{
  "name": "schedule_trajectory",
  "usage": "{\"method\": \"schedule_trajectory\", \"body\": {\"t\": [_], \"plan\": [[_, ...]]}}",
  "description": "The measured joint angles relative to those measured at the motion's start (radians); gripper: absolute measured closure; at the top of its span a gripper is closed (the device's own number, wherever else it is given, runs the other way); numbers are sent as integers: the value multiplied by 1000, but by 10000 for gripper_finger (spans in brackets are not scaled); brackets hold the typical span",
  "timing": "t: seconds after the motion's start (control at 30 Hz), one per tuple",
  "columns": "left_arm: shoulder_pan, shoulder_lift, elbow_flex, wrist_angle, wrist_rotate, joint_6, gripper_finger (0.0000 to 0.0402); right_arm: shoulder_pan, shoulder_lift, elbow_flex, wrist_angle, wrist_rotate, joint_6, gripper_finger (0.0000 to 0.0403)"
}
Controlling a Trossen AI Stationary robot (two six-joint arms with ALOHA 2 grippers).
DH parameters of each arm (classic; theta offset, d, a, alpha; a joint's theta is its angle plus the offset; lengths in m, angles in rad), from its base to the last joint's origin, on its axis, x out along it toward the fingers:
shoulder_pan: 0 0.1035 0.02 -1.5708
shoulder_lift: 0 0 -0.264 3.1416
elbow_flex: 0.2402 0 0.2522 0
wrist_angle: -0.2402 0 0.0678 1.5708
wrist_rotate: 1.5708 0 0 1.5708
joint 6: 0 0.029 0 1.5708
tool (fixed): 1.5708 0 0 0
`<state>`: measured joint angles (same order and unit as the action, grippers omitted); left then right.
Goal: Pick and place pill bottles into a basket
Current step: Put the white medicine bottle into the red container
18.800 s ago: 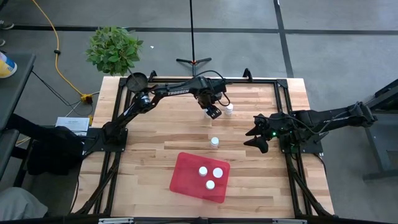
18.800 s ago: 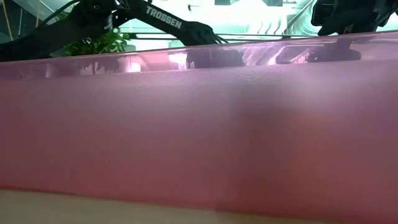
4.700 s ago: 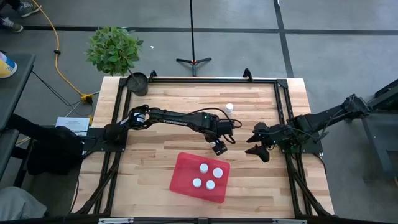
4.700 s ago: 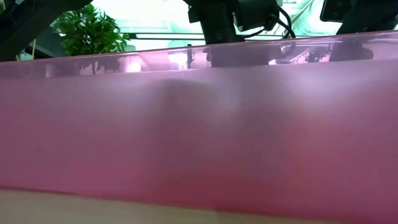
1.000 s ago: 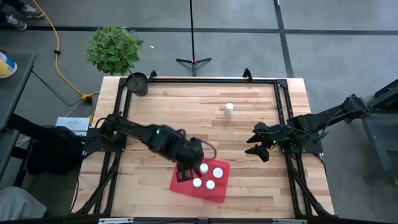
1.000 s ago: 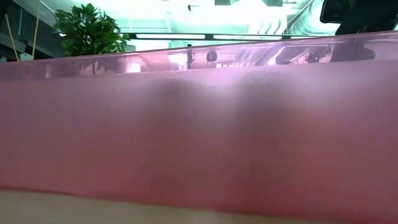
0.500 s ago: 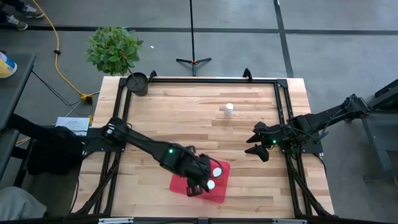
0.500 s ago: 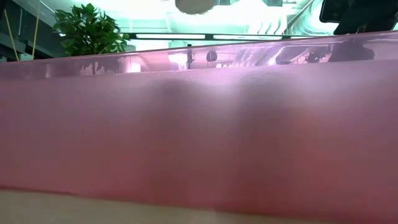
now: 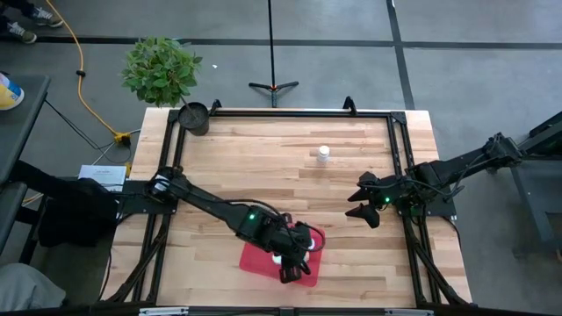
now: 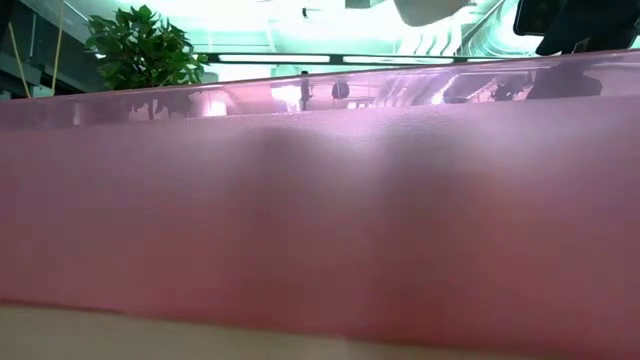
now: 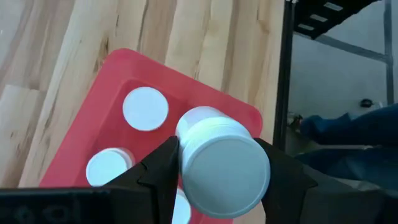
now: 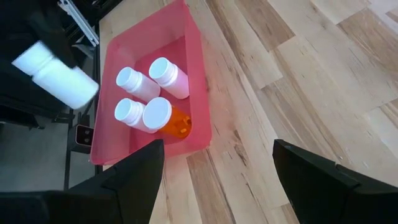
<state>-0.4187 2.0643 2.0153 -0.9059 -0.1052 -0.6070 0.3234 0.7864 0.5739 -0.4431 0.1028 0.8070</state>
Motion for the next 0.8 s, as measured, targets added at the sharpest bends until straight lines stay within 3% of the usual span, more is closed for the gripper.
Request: {"method": "schedule_trajectory", "body": {"t": [0.8], "plan": [[46, 131, 2, 153, 129, 61, 194, 0, 0, 0, 0, 7, -3, 111]]}}
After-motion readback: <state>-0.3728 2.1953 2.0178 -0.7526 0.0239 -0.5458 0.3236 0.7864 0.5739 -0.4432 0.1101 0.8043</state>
